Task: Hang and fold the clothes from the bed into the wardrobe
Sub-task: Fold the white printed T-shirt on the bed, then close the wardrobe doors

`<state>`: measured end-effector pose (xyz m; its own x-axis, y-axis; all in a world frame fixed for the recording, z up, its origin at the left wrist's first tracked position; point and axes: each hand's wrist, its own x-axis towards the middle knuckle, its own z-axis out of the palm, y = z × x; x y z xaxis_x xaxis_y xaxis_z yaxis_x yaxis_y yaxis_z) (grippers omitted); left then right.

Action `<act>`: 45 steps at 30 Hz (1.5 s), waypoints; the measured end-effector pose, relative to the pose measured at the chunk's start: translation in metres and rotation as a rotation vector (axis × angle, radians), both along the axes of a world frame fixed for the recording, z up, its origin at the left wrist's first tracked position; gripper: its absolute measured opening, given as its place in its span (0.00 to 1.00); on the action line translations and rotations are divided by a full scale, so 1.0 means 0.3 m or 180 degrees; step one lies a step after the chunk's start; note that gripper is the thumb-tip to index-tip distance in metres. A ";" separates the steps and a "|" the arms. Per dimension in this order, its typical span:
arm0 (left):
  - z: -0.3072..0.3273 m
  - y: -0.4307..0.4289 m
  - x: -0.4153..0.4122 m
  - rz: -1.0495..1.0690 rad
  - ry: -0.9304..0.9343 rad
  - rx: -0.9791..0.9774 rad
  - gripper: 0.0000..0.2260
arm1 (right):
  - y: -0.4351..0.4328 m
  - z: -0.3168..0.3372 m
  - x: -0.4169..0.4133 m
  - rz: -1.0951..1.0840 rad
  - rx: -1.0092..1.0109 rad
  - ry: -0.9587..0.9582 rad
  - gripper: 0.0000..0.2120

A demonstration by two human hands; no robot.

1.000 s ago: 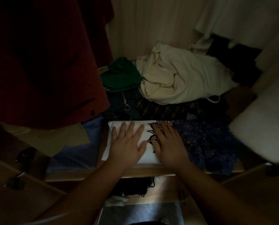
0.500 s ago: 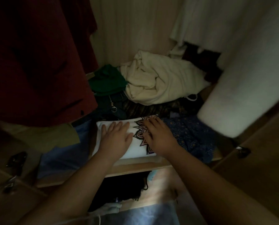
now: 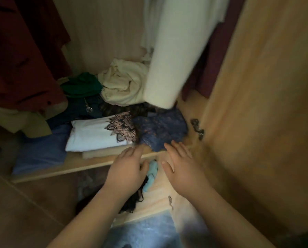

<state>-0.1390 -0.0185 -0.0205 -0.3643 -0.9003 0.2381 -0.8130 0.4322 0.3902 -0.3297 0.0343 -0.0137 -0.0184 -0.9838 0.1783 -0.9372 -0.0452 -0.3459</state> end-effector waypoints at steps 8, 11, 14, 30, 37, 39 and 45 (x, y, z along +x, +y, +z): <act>-0.061 0.426 -0.399 -0.0577 -0.0281 0.0272 0.25 | 0.603 -0.038 -0.305 -0.0618 -0.0116 -0.0157 0.31; -0.057 0.533 -0.530 -0.0875 -0.0284 0.0322 0.25 | 0.780 -0.046 -0.385 -0.0819 -0.0225 -0.0494 0.27; -0.040 0.601 -0.623 -0.1027 -0.0252 0.0218 0.23 | 0.899 -0.055 -0.468 -0.0981 -0.0239 -0.0706 0.20; -0.021 0.613 -0.495 -0.0539 -0.0169 0.0329 0.20 | 0.711 -0.038 -0.514 -0.1378 -0.0803 -0.2389 0.12; -0.059 0.539 -0.258 -0.0125 0.0046 0.0374 0.18 | 0.660 -0.066 -0.260 -0.0936 -0.0856 -0.2145 0.10; -0.055 0.505 -0.182 -0.0004 0.0119 0.0370 0.18 | 0.607 -0.091 -0.150 -0.0686 -0.1015 -0.2107 0.15; -0.048 0.315 0.119 0.0329 0.0230 0.0311 0.15 | 0.350 -0.141 0.173 -0.0223 -0.1175 -0.1975 0.27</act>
